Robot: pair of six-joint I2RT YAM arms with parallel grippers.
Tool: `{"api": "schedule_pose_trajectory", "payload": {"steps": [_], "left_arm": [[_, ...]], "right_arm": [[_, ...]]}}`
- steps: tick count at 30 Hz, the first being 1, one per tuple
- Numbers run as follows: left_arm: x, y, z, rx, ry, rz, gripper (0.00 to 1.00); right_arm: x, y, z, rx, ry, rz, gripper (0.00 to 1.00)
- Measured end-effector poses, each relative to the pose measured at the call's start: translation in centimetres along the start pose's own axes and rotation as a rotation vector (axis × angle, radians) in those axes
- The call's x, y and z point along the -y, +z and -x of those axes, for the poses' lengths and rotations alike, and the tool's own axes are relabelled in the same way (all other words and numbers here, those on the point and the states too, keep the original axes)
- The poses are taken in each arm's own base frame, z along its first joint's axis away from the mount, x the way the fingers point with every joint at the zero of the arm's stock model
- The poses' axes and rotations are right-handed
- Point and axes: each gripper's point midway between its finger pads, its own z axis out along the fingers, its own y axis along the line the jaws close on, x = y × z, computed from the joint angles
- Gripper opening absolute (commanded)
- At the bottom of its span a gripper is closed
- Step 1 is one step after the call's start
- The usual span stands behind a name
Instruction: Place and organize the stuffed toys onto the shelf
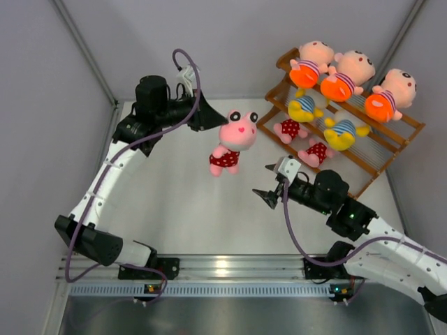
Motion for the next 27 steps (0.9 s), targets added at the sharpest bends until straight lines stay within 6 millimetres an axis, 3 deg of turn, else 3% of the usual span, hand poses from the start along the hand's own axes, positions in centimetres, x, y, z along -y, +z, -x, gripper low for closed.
{"api": "schedule_pose_trajectory", "payload": {"steps": [3,6,15,23,25,27], "left_arm": [[0.8,-0.2,-0.5,-0.027,-0.054,-0.029,0.0],[1.4,-0.4,-0.6,-0.037,-0.084,-0.05,0.0],[2.5,-0.9,-0.4,-0.046,-0.111,-0.081,0.0],[3.4,-1.2,0.3,-0.033,-0.097,-0.1,0.0],[3.4,-1.2,0.4,-0.032,-0.096,-0.1,0.0],[3.5,-1.3,0.5,-0.03,-0.094,-0.102,0.0]], "right_arm": [[-1.8,1.2,0.6,0.052,0.06,0.042,0.78],[-2.0,3.3,0.9,0.08,0.158,0.035,0.78],[-1.9,9.1,-2.0,0.044,0.452,-0.047,0.76],[-0.2,10.5,0.8,0.181,0.56,-0.114,0.75],[0.0,11.0,1.5,0.201,0.57,-0.111,0.72],[0.1,11.5,1.6,0.208,0.583,-0.113,0.55]]}}
